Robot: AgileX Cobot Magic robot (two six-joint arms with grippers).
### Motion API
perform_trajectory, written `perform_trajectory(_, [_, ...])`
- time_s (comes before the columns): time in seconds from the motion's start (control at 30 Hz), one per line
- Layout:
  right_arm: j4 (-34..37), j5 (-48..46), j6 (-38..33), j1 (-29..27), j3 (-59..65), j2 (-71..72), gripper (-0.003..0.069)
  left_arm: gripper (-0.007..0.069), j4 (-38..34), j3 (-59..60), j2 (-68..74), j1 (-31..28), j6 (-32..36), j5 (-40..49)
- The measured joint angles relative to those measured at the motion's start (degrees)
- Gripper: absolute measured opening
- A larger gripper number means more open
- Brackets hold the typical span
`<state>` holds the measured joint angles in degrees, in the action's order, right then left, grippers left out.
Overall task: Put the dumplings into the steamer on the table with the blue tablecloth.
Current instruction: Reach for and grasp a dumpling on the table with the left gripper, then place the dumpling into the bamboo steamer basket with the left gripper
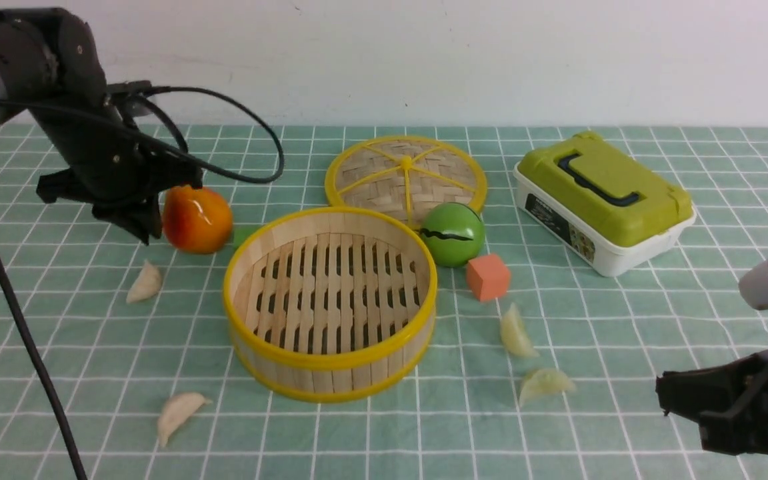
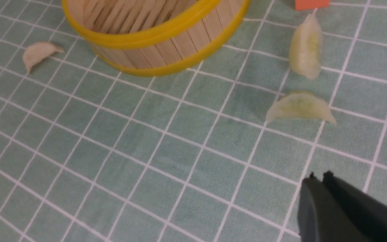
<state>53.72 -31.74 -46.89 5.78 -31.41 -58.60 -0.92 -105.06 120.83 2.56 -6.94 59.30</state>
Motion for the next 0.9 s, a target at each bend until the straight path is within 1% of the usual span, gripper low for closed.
perform_trajectory(0.03, [0.1,0.0,0.0,0.0,0.0,0.0,0.0022,0.0139,0.0,0.0,0.2,0.0,0.0,0.0])
perform_trajectory(0.07, [0.3,0.0,0.0,0.0,0.0,-0.9,0.0022,0.0216,1.8,0.0,2.2,0.0,0.4,-0.5])
perform_trajectory(0.1, [0.5,0.0,0.0,0.0,0.0,-1.3,0.0022,0.025,2.4,0.0,3.0,0.0,0.4,-1.1])
perform_trajectory(0.13, [0.5,-0.1,0.0,0.0,0.0,-1.5,0.0023,0.0258,2.6,0.0,3.2,0.0,0.4,-1.3])
perform_trajectory(0.17, [0.7,-0.1,0.0,0.0,0.0,-2.1,0.0025,0.0318,3.3,0.0,4.7,0.0,0.5,-2.5])
perform_trajectory(0.23, [1.1,-0.3,0.0,0.0,0.0,-2.7,0.0028,0.0368,3.9,0.0,6.3,0.0,0.6,-4.0])
perform_trajectory(0.3, [1.1,-0.3,0.0,0.0,0.0,-2.9,0.003,0.0379,4.0,0.0,7.5,0.0,0.6,-4.5])
perform_trajectory(0.33, [1.1,-0.3,0.0,0.0,0.0,-2.9,0.0031,0.0368,4.1,0.0,8.3,0.0,0.6,-4.7])
perform_trajectory(0.37, [1.1,-0.3,0.0,0.0,0.0,-2.9,0.0031,0.0342,4.0,0.0,8.5,0.0,0.6,-4.7])
perform_trajectory(0.43, [1.1,-0.3,0.0,0.0,0.0,-3.0,0.0033,0.0242,4.1,0.0,8.5,0.0,0.6,-4.8])
perform_trajectory(0.5, [1.1,-0.3,0.0,0.0,0.0,-3.0,0.0035,0.0176,4.1,0.0,8.3,0.1,0.6,-4.5])
perform_trajectory(0.6, [1.2,-0.3,0.0,0.0,0.0,-3.0,0.0041,0.0187,2.9,0.1,6.3,0.1,0.6,-3.4])
perform_trajectory(0.7, [1.3,-0.3,0.0,0.0,0.0,-3.0,0.0041,0.0187,-3.0,0.2,1.4,0.1,1.2,-2.7])
perform_trajectory(0.73, [1.3,-0.3,0.0,0.0,0.0,-3.0,0.0041,0.0187,-3.6,0.2,1.1,0.1,1.4,-2.7])
perform_trajectory(0.77, [1.3,-0.3,0.0,0.0,0.0,-3.0,0.0042,0.0187,-8.4,0.2,-2.3,0.7,2.3,-2.5])
perform_trajectory(0.83, [1.3,-0.1,0.0,0.0,0.0,-3.1,0.0042,0.0187,-13.8,0.2,-4.6,1.9,3.2,-2.5])
perform_trajectory(0.87, [1.3,-0.1,0.0,0.0,0.0,-3.1,0.0042,0.0187,-14.8,0.1,-4.9,2.3,3.3,-2.5])
perform_trajectory(0.9, [1.3,0.0,0.0,0.0,0.0,-3.2,0.0042,0.0187,-18.0,0.0,-5.7,4.0,3.6,-2.9])
